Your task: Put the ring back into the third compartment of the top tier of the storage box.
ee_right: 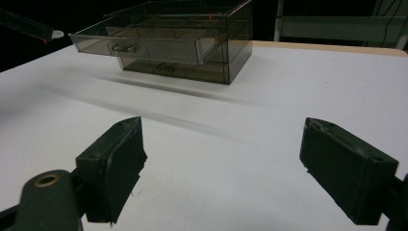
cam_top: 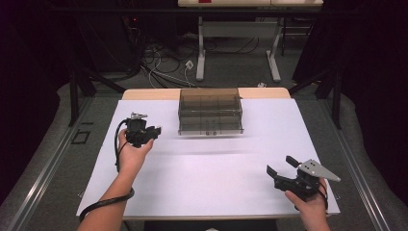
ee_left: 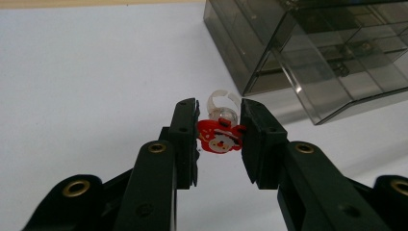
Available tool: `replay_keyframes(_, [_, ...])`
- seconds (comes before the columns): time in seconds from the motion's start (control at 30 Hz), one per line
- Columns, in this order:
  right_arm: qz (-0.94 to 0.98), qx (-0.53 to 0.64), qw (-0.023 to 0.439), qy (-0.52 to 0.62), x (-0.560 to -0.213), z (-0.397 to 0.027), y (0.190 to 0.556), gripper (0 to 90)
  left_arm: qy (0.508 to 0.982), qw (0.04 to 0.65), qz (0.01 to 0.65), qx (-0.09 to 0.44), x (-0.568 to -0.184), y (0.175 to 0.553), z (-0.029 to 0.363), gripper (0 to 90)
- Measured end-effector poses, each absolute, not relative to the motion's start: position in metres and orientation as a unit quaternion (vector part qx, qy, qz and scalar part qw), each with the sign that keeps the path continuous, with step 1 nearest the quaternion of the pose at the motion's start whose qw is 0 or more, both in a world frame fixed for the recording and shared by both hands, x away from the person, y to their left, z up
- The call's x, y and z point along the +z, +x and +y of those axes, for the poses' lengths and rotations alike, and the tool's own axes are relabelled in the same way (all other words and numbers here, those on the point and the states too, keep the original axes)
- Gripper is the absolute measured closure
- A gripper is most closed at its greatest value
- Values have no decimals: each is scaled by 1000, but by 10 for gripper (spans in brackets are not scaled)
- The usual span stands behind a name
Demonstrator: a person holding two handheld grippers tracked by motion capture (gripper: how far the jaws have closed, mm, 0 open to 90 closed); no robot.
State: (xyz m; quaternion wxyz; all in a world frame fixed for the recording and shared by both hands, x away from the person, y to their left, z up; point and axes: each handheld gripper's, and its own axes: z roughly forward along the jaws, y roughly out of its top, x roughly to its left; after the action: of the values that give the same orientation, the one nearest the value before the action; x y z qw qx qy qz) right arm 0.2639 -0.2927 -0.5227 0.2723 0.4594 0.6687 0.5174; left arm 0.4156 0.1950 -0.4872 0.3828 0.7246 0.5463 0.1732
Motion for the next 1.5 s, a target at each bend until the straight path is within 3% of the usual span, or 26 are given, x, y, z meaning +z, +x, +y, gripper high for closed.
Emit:
replay_keyframes(0.7, [668,517,270,461,-523,-292,263,151,727,404,523,186,-457,422,170,683])
replay_keyframes(1.5, [669,518,269,460,-523,-293,263,151,732,416,508,181,-448,428,143,683])
